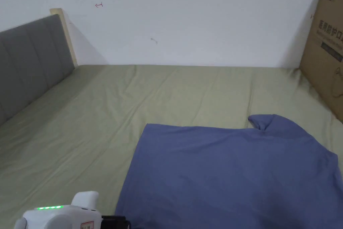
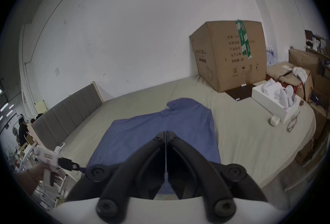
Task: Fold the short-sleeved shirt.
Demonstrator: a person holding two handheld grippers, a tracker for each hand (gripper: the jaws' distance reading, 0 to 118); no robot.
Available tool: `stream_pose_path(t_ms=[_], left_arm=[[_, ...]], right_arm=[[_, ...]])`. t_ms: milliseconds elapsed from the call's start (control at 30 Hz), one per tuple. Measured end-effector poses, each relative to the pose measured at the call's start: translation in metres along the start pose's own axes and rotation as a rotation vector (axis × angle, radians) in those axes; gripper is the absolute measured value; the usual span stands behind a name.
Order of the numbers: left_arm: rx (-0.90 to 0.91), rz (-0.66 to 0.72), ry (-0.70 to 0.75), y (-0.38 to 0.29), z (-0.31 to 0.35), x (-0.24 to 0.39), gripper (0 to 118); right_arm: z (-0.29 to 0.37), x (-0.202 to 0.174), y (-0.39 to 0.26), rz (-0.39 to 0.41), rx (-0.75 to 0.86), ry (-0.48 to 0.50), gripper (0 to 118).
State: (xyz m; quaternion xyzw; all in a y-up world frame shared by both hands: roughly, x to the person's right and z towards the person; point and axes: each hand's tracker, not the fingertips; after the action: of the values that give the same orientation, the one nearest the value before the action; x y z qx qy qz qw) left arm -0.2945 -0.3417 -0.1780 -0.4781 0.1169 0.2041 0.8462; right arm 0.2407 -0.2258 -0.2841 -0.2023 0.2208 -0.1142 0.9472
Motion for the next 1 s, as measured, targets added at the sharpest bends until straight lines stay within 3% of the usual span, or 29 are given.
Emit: stream_pose_path(t_ms=[167,267,300,400,500,533,700,733,800,833,1000], left_arm=[[-0.047,0.031,0.035,0.005,-0.05,-0.001,110],[-0.087,-0.199,0.162,-0.004,-0.059,0.017,109],[-0.07,-0.217,0.185,-0.006,-0.054,0.023,107],[-0.018,-0.215,0.161,-0.011,-0.03,0.033,78],[0.056,-0.271,0.154,-0.017,-0.009,0.044,16],[0.076,-0.279,0.127,-0.019,-0.005,0.046,4],[0.129,-0.224,0.066,-0.017,0.019,0.053,4],[0.141,-0.211,0.054,-0.016,0.023,0.053,4],[0.154,-0.2,0.053,-0.009,0.022,0.037,4],[0.159,-0.2,0.053,-0.007,0.023,0.034,4],[0.182,-0.204,0.08,-0.003,0.018,0.027,4]], right_arm=[[-0.004,0.008,0.001,0.015,-0.013,-0.042,1],[-0.004,0.014,0.002,-0.013,-0.033,-0.058,1],[-0.005,0.015,0.001,-0.024,-0.041,-0.064,1],[-0.006,0.024,-0.004,-0.041,-0.074,-0.094,1],[-0.012,0.04,-0.014,-0.032,-0.13,-0.136,1],[-0.016,0.048,-0.017,-0.021,-0.189,-0.147,1],[-0.044,0.095,-0.047,-0.028,-0.474,-0.188,4],[-0.048,0.103,-0.054,-0.049,-0.5,-0.185,31],[-0.058,0.116,-0.065,-0.08,-0.575,-0.194,106],[-0.065,0.119,-0.073,-0.082,-0.626,-0.196,117],[-0.097,0.126,-0.099,0.016,-0.768,-0.263,114]])
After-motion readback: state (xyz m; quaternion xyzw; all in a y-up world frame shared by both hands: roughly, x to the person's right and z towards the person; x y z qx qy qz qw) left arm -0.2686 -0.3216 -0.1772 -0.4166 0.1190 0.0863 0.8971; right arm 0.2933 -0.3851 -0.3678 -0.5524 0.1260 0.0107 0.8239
